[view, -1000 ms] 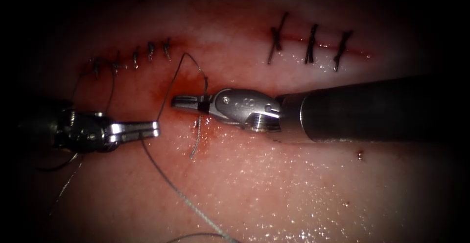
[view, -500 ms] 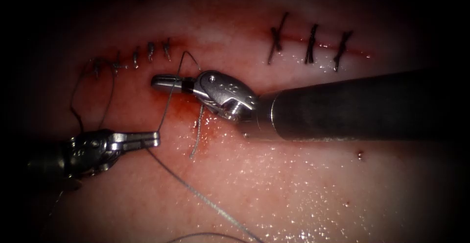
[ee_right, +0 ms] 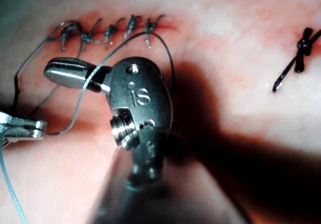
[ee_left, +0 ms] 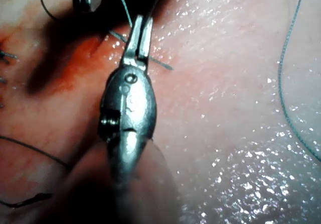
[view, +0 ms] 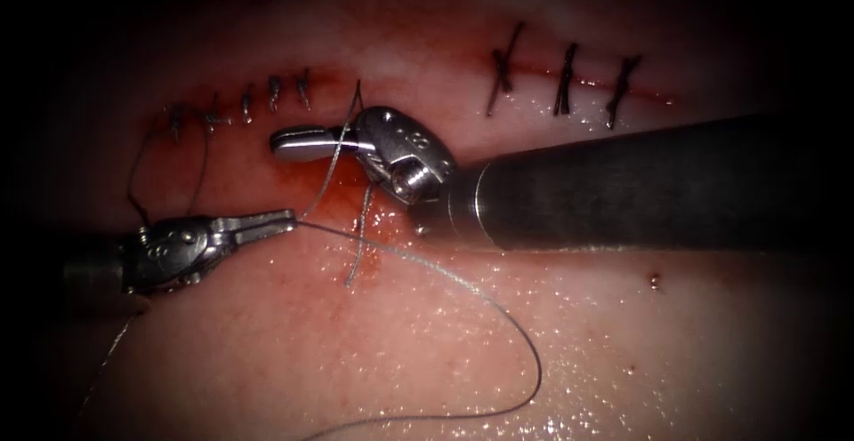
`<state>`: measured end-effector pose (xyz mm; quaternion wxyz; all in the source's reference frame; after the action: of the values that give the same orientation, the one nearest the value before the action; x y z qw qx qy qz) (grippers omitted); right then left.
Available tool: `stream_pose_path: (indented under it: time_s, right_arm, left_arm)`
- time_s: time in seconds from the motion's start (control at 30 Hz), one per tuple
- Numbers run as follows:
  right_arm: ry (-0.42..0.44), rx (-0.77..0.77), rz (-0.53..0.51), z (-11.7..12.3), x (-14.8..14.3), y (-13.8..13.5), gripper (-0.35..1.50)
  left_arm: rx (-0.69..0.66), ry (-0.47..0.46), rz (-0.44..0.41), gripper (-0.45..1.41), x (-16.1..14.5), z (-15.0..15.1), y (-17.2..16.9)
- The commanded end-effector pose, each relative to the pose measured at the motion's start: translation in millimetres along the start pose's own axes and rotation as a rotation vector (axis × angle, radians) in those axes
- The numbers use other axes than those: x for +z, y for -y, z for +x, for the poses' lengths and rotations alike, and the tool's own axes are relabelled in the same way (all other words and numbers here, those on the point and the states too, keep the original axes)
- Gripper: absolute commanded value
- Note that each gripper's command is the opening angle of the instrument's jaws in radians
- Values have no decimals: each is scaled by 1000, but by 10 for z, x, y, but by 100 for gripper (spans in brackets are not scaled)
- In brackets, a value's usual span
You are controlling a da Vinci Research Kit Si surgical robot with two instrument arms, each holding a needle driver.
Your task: Wound Closure
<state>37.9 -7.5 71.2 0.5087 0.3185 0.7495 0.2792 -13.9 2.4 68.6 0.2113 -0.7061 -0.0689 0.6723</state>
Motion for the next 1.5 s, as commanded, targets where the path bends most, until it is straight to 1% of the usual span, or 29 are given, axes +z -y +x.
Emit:
stream_pose_path:
  time_s: [0.03, 0.13, 0.17, 0.23, 0.27, 0.33, 0.43, 0.47, 0.5, 0.53, 0.57, 0.77, 0.8, 0.87, 0.9, 0.93, 0.97, 1.0, 1.03, 1.07, 1.13, 1.17, 1.23, 1.27, 1.3, 1.37, 1.4, 1.43, 1.5]
  right_arm:
    - [8, 8, 22, -6, 2, -1, -35]
    - [74, 6, 59, -6, -2, 1, -35]
    - [74, 6, 59, -6, -2, 1, -35]
    - [145, -4, 120, -6, -7, 4, -35]
    - [145, -4, 120, -6, -7, 4, -35]
    - [211, -14, 161, -8, -9, 6, -35]
    - [237, -25, 184, -9, -9, 6, -35]
    - [269, -37, 202, -9, -9, 6, -35]
    - [269, -37, 202, -9, -9, 6, -35]
    - [288, -41, 206, -8, -8, 6, -35]
    - [328, -47, 220, -7, -8, 6, -35]
    - [464, -86, 282, -10, -8, 7, -35]
    - [518, -100, 294, -14, -7, 8, -25]
    - [569, -115, 304, -18, -7, 10, -5]
    - [569, -115, 304, -18, -7, 10, -5]
    - [628, -138, 315, -23, -7, 11, 2]
    - [628, -138, 315, -23, -7, 11, 2]
    - [656, -152, 322, -25, -7, 11, 5]
    - [741, -198, 345, -28, -8, 10, 29]
    - [741, -198, 345, -28, -8, 10, 29]
    - [775, -217, 353, -28, -8, 10, 41]
    - [807, -246, 367, -27, -8, 9, 54]
    - [864, -285, 386, -27, -7, 10, 74]
    - [864, -285, 386, -27, -7, 10, 74]
    - [904, -308, 400, -29, -7, 12, 81]
    - [948, -344, 414, -32, -4, 14, 81]
    - [948, -344, 414, -32, -4, 14, 81]
    - [968, -351, 416, -34, -3, 16, 81]
    - [1005, -375, 427, -38, 0, 18, 77]
  left_arm:
    - [2, -5, -13, -45, 3, -11, -3]
    - [7, -6, -16, -45, 2, -15, 8]
    - [7, -6, -16, -45, 2, -15, 8]
    - [8, -4, -18, -45, 2, -15, 23]
    - [8, -4, -18, -45, 2, -15, 23]
    - [8, -20, -10, -45, 3, -15, 33]
    - [9, -19, -6, -45, 5, -16, 36]
    - [12, -19, -1, -45, 9, -18, 39]
    - [12, -19, -1, -45, 9, -18, 39]
    - [13, -18, 0, -45, 10, -19, 40]
    - [14, -18, 4, -45, 12, -20, 42]
    - [23, -16, 14, -45, 18, -25, 53]
    - [19, -18, 18, -45, 20, -27, 55]
    - [19, -18, 20, -45, 21, -27, 56]
    - [19, -18, 20, -45, 21, -27, 56]
    - [19, -18, 22, -45, 22, -27, 55]
    - [19, -18, 22, -45, 22, -27, 55]
    - [24, -17, 23, -45, 23, -26, 55]
    - [23, -17, 26, -45, 24, -26, 53]
    - [23, -17, 26, -45, 24, -26, 53]
    - [23, -18, 23, -45, 24, -26, 52]
    - [24, -17, 24, -45, 24, -26, 51]
    - [24, -18, 22, -45, 23, -26, 50]
    - [24, -18, 22, -45, 23, -26, 50]
    - [23, -18, 22, -45, 22, -26, 50]
    - [23, -18, 21, -45, 22, -26, 50]
    - [23, -18, 21, -45, 22, -26, 50]
    - [23, -18, 21, -45, 22, -26, 50]
    - [23, -18, 20, -45, 21, -26, 50]
